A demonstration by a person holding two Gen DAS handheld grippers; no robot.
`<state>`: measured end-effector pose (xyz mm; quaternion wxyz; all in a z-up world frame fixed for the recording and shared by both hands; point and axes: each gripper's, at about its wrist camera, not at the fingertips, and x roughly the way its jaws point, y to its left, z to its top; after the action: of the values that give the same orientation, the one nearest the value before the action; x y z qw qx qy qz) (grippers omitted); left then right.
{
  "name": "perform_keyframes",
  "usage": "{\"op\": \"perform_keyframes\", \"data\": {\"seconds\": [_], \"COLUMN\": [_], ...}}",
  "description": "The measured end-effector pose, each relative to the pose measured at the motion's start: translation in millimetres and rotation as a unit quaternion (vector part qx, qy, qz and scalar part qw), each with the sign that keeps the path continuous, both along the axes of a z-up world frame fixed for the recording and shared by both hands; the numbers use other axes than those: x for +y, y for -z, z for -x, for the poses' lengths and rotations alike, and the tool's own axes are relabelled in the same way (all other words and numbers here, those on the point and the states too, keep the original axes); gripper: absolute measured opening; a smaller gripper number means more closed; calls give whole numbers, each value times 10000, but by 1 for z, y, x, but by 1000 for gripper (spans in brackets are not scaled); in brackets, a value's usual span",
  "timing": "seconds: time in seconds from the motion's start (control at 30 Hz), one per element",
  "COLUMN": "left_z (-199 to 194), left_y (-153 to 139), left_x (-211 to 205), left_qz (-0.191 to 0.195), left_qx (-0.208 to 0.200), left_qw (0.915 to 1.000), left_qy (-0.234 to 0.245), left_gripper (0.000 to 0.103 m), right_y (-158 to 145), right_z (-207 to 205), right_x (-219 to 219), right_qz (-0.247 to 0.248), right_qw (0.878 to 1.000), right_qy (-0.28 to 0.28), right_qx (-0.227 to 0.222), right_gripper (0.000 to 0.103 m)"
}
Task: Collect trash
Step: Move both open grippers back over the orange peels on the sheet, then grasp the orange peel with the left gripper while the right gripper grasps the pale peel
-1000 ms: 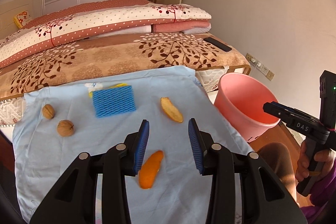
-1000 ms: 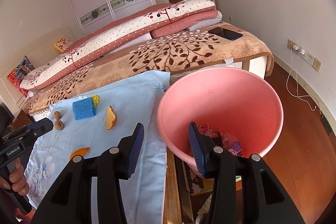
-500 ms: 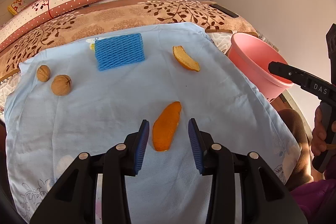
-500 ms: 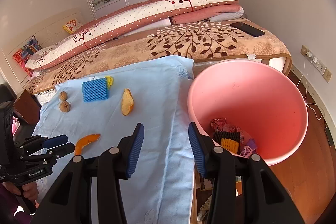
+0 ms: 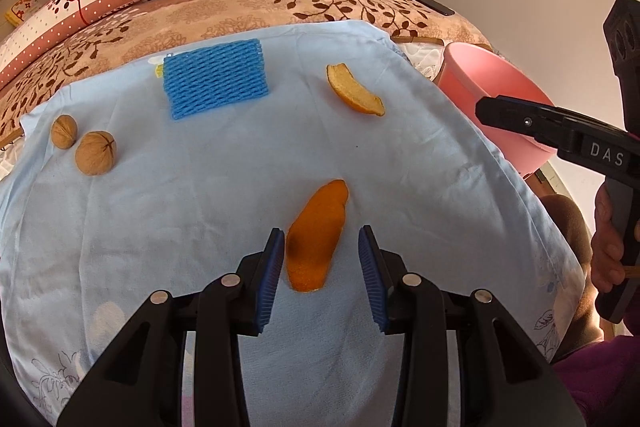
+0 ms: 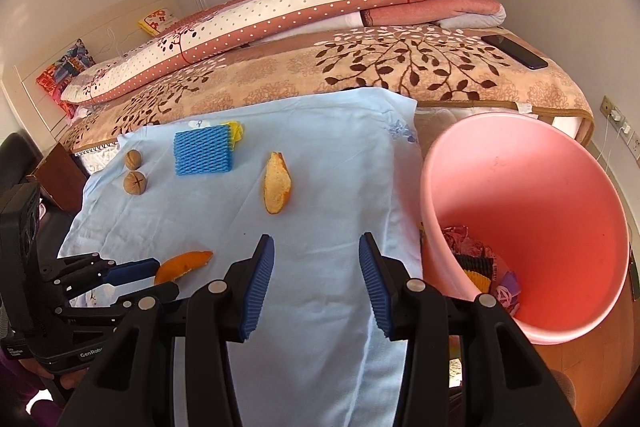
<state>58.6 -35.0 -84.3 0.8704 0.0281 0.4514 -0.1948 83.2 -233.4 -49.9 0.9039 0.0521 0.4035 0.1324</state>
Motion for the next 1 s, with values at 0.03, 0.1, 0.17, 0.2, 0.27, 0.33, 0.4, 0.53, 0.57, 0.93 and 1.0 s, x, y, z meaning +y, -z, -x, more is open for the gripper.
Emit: {"op": "perform_keyframes", "data": {"seconds": [0.03, 0.1, 0.17, 0.2, 0.27, 0.33, 0.4, 0.53, 0.57, 0.93, 1.0], "left_z": [0, 0, 1, 2, 4, 6, 7, 9, 9, 9, 9], "left_y": [0, 0, 1, 0, -2, -5, -8, -12, -13, -17, -19], "left_x": [1, 4, 8, 10, 14, 20, 25, 35, 36, 44, 44], "left_qz": [31, 84, 166, 186, 244, 335, 409, 554, 581, 712, 724], "left_qx": [5, 21, 16, -2, -44, -90, -128, -150, -156, -221, -228], "left_qw": [10000, 9999, 9998, 9997, 9995, 9991, 9986, 9973, 9971, 9954, 9952], "left_qy": [-12, -58, -106, -136, -184, -241, -311, -452, -472, -597, -616], "left_gripper": [32, 25, 20, 19, 17, 17, 17, 17, 17, 17, 17], "right_y": [1, 3, 6, 8, 11, 15, 19, 28, 29, 45, 48], "right_z": [-4, -11, -18, -22, -29, -36, -42, -56, -59, -82, -83], "right_x": [4, 14, 24, 28, 37, 45, 52, 61, 62, 76, 76], "right_qz": [-6, 0, 63, 91, 135, 226, 301, 450, 464, 744, 833], "right_qw": [10000, 9999, 9997, 9996, 9993, 9989, 9986, 9980, 9980, 9960, 9955], "right_qy": [-42, -133, -220, -264, -343, -397, -426, -413, -414, -382, -346], "right_qx": [20, 45, 52, 64, 86, 96, 121, 139, 142, 319, 281], "right_gripper": [44, 44, 44, 44, 44, 44, 49, 54, 53, 46, 38]}}
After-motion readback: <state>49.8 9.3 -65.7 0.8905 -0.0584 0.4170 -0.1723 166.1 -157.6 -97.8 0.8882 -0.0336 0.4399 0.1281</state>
